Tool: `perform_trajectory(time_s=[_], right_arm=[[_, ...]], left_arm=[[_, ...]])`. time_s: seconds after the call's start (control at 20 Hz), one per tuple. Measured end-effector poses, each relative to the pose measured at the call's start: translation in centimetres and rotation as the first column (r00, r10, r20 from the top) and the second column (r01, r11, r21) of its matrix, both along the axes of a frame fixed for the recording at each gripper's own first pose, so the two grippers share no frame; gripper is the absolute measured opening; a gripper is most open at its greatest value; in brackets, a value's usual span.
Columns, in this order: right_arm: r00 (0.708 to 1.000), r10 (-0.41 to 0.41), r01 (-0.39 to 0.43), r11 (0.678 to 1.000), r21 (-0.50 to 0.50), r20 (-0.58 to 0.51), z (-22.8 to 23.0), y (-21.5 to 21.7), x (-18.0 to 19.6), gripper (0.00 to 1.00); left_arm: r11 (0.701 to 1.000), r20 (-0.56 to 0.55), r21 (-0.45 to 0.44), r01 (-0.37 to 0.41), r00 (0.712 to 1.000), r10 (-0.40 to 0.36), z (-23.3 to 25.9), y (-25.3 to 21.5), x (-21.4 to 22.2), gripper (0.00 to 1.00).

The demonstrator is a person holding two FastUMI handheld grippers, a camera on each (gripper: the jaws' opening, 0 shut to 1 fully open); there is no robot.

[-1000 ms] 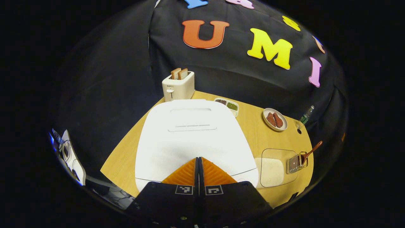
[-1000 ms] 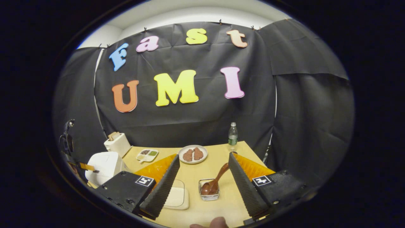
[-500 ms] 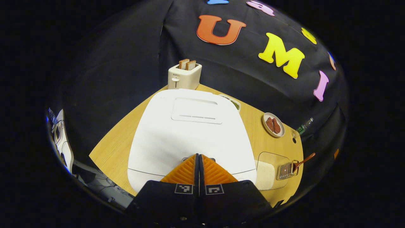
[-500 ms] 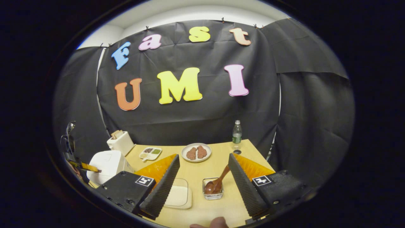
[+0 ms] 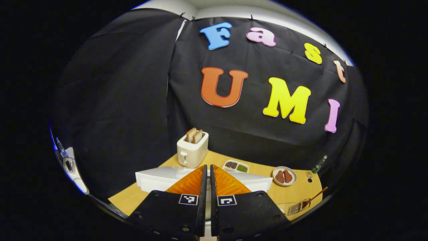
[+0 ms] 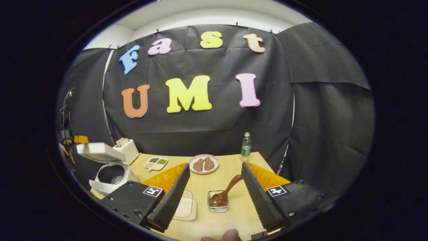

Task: Close the left gripper, press the button to open the rice cooker; take a wooden spoon from the chopstick holder with the right hand, scoop a spoonful of rice and pour it into the rice cooker, then put the wooden spoon back into the chopstick holder.

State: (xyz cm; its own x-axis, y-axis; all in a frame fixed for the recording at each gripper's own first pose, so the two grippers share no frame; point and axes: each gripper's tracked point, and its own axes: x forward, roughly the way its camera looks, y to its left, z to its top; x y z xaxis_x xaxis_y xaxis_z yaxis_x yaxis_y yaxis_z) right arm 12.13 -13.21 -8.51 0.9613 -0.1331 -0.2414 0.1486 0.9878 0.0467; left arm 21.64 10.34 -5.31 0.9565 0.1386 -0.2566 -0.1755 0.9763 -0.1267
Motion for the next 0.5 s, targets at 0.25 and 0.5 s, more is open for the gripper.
perform_trajectory(time_s=[0.25,0.5], right_arm=[[1.000,0.004,-0.005,1.000,-0.002,-0.020,-1.1,-1.0,-0.2,0.98],[0.996,0.026,-0.022,0.999,0.046,-0.081,-4.0,-1.1,0.1,0.98]], left_arm=[[0.994,0.143,0.089,0.068,0.986,-0.080,5.4,-1.6,-1.1,0.39],[0.985,0.102,0.147,0.096,0.989,-0.111,3.6,-4.4,-3.4,0.95]])
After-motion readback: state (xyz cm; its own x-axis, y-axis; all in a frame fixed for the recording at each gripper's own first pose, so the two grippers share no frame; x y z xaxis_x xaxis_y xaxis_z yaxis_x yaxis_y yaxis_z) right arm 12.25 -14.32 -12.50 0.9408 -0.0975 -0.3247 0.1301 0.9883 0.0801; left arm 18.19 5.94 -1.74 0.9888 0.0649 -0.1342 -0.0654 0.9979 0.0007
